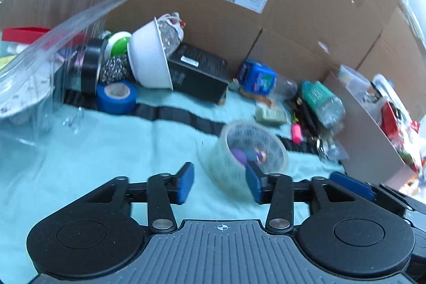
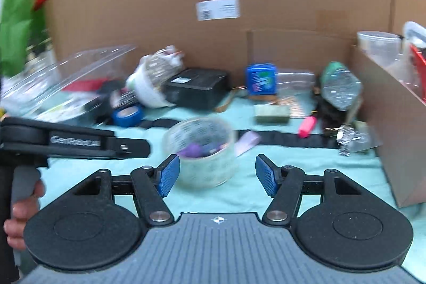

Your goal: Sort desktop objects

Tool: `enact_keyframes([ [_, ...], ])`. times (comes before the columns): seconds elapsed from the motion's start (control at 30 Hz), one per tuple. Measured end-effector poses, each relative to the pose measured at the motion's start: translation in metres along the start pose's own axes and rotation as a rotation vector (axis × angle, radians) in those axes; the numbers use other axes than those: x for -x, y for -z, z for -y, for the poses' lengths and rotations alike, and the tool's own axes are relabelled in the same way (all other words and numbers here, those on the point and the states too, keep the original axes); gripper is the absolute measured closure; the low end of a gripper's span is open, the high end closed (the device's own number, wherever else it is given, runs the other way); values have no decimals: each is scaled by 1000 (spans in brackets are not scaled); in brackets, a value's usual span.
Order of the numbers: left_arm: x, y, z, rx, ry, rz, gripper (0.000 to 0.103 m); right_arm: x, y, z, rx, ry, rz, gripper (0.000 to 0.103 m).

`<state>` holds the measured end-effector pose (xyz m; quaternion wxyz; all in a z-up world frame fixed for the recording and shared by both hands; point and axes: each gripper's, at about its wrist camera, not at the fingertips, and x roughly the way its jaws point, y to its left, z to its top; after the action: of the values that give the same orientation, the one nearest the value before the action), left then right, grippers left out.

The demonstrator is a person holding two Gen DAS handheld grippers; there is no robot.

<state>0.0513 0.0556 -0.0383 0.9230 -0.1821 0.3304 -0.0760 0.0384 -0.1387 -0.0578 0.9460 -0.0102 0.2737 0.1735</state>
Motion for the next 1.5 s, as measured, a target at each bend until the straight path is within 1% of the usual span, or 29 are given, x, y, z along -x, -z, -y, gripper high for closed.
enact_keyframes([
  [0.03, -4, -3, 0, 2, -1, -2, 41, -5, -2, 4, -15, 12, -3, 37],
  [0.1, -13, -8, 2, 3, 8, -11, 43, -12, -4, 8, -34, 23, -5, 44],
  [0.13, -18, -10, 3, 2, 9, -16, 44, -17, -6, 9, -37, 28, -9, 45],
  [0.2, -29, -14, 6, -8, 10, -30, 48, -25, -8, 11, -38, 28, -17, 49],
  [0.23, -33, -15, 6, -14, 10, -39, 57, -29, -9, 12, -39, 27, -21, 51],
  [0.27, -39, -16, 7, -18, 10, -53, 68, -33, -11, 13, -40, 27, -27, 56],
  [0.3, -44, -17, 7, -17, 15, -66, 70, -38, -13, 12, -39, 27, -34, 61],
  [0.33, -48, -18, 7, -15, 14, -70, 68, -42, -14, 13, -34, 26, -40, 63],
  [0.4, -51, -20, 8, -24, 4, -68, 69, -51, -16, 12, -22, 32, -55, 73],
  [0.43, -53, -21, 7, -27, 4, -69, 69, -54, -17, 12, -18, 33, -63, 75],
  [0.47, -55, -22, 6, -24, 2, -73, 67, -58, -17, 12, -17, 29, -71, 77],
  [0.5, -58, -22, 4, -15, 2, -76, 65, -61, -17, 12, -17, 25, -75, 78],
  [0.57, -64, -23, 1, -4, -5, -86, 57, -66, -17, 11, -14, 28, -86, 78],
  [0.6, -68, -22, 0, -6, -8, -96, 58, -68, -18, 10, -14, 27, -90, 78],
  [0.63, -71, -22, -1, -4, -2, -102, 66, -70, -18, 10, -16, 25, -96, 79],
  [0.67, -72, -21, -2, 1, 2, -95, 80, -73, -18, 9, -14, 23, -101, 80],
  [0.7, -72, -22, -2, -1, 12, -98, 82, -74, -18, 9, -10, 21, -105, 81],
  [0.83, -66, -23, 8, -46, -16, -98, 84, -73, -19, 4, 5, 43, -103, 85],
  [0.9, -57, -22, 9, -43, -8, -86, 85, -65, -21, 3, 6, 46, -77, 87],
  [1.0, -37, -23, 14, -39, 1, -44, 85, -47, -26, -2, 17, 40, -38, 87],
  [1.13, -5, -22, 20, -61, -31, 11, 84, -25, -30, -15, 52, 14, -5, 87],
  [1.2, 9, -19, 19, -74, -52, 26, 84, -17, -29, -21, 56, -10, -3, 87],
  [1.3, 26, -8, 12, -86, -96, 18, 84, -12, -21, -31, 45, -68, -36, 87],
  [1.4, 36, 6, -2, -69, -134, -3, 83, -10, -9, -39, 20, -132, -81, 87],
  [1.43, 38, 10, -7, -54, -137, -18, 79, -10, -5, -43, 17, -143, -94, 87],
  [1.47, 39, 13, -13, -40, -128, -24, 71, -11, -1, -46, 19, -144, -101, 86],
  [1.5, 38, 15, -17, -26, -114, -38, 70, -10, 2, -51, 38, -130, -89, 85],
])
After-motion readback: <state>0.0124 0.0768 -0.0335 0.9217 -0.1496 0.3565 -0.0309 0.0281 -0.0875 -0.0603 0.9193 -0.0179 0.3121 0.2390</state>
